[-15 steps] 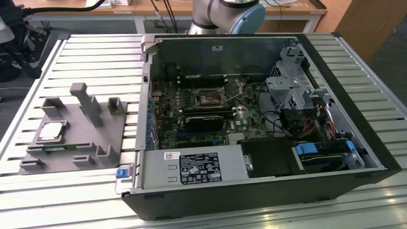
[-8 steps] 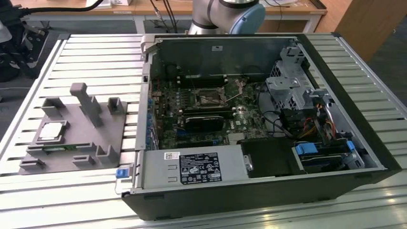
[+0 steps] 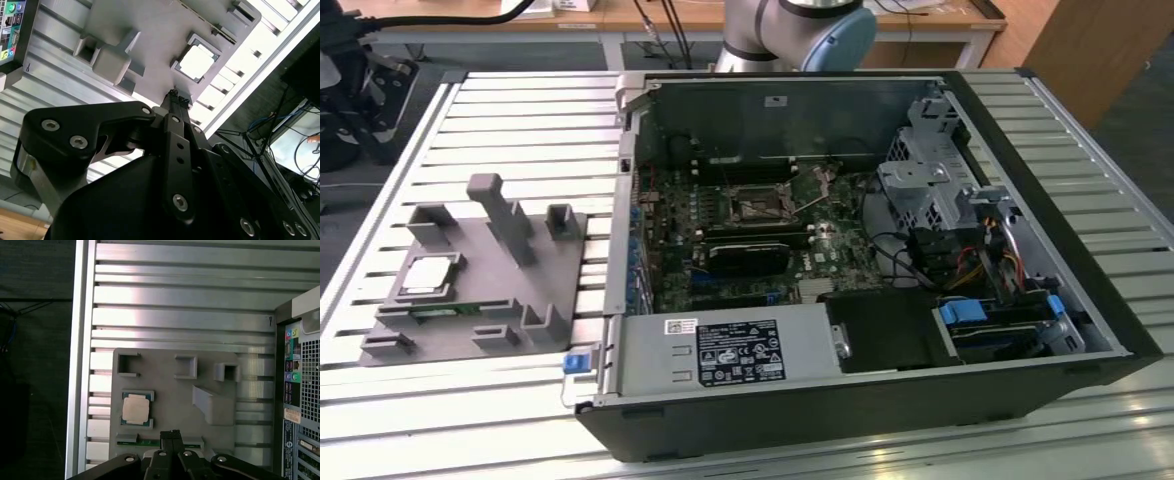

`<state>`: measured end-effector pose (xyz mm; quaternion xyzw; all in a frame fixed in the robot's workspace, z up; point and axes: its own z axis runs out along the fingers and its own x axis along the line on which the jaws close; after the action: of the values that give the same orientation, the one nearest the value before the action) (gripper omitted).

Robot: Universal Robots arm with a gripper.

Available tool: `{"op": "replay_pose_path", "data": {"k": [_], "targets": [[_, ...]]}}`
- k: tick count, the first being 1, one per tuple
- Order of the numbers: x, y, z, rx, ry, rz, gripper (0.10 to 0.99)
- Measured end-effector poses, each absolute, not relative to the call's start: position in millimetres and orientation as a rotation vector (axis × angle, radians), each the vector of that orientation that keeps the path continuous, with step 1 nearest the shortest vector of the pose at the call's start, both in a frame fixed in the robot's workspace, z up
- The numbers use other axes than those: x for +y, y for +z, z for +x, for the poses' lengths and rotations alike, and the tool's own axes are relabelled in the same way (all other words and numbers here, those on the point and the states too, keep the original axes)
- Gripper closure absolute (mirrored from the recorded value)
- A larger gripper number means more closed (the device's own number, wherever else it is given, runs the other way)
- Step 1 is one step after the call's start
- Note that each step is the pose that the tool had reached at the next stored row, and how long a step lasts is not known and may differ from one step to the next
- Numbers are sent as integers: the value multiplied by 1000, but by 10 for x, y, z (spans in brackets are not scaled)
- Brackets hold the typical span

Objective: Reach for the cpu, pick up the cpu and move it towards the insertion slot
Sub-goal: 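Pick up the cpu and move it towards the insertion slot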

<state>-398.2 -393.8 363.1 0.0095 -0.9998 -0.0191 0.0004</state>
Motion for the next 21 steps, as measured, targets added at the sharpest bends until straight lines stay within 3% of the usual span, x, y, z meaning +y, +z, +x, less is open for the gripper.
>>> {"op": "replay_pose_path", "data": {"k": [21], "targets": [[-3938,3620,-4079,-3140,-60,30,980]]}}
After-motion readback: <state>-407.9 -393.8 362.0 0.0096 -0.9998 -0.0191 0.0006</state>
